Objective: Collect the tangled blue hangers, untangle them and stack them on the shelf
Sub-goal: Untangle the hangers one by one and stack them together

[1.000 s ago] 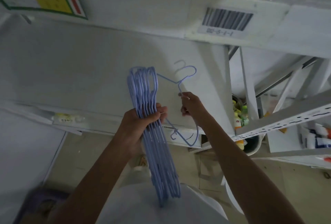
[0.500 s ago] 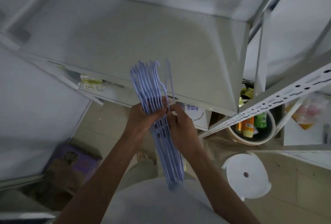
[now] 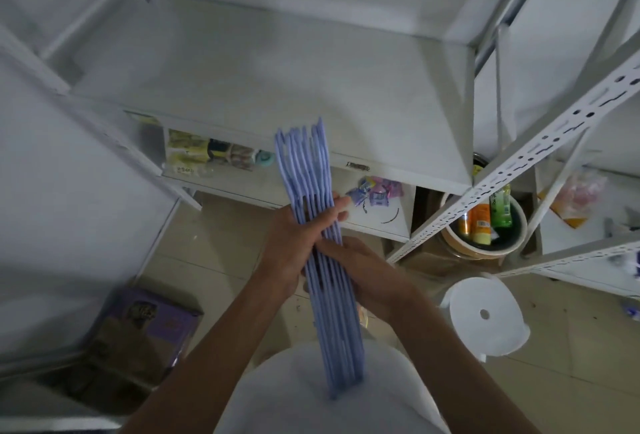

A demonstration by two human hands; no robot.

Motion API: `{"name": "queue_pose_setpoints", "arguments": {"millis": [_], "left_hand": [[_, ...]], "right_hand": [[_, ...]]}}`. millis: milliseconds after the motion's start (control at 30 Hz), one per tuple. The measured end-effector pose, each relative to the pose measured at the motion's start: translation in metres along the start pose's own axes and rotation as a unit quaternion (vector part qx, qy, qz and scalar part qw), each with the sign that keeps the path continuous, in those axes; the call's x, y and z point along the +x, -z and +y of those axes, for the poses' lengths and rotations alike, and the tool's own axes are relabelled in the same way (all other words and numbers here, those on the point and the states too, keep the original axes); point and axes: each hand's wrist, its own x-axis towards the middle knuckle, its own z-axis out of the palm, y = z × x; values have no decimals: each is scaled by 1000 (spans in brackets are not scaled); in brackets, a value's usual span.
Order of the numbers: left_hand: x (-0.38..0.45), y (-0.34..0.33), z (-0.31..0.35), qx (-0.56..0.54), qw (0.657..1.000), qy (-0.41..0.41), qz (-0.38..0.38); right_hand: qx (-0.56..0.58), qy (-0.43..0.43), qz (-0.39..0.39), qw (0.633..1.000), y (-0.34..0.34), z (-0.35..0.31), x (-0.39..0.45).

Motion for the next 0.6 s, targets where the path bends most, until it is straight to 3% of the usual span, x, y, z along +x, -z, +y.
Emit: {"name": "queue_pose_setpoints", "arguments": {"millis": [167, 333, 467, 600], "left_hand": [[-47, 54, 1, 9, 997, 20, -79], [-83, 100, 8, -81, 991, 40, -103], [-86, 125, 9, -173, 944, 133, -246], [-66, 134, 3, -171, 917, 179, -314]], "right_hand": [[-37, 26, -66, 997, -54, 45, -14], [-83, 78, -23, 993, -105, 78, -24], [-66, 72, -59, 993, -122, 82, -38], [-73, 55, -42, 995, -120, 75, -43]]}}
